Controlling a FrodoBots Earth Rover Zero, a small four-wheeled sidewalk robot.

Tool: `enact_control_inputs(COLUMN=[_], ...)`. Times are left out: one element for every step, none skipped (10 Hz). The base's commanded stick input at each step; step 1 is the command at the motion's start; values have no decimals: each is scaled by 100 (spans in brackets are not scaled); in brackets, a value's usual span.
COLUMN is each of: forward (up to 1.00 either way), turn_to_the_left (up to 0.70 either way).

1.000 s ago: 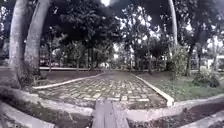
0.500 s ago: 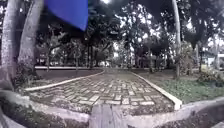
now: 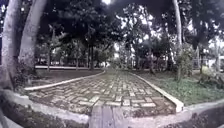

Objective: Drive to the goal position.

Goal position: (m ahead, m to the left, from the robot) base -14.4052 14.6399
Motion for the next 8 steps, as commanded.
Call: enact_control_inputs(forward=[70,70,70,70,70,16,0,0], turn_to_the_left=[0,0,0,0,0,0,0,0])
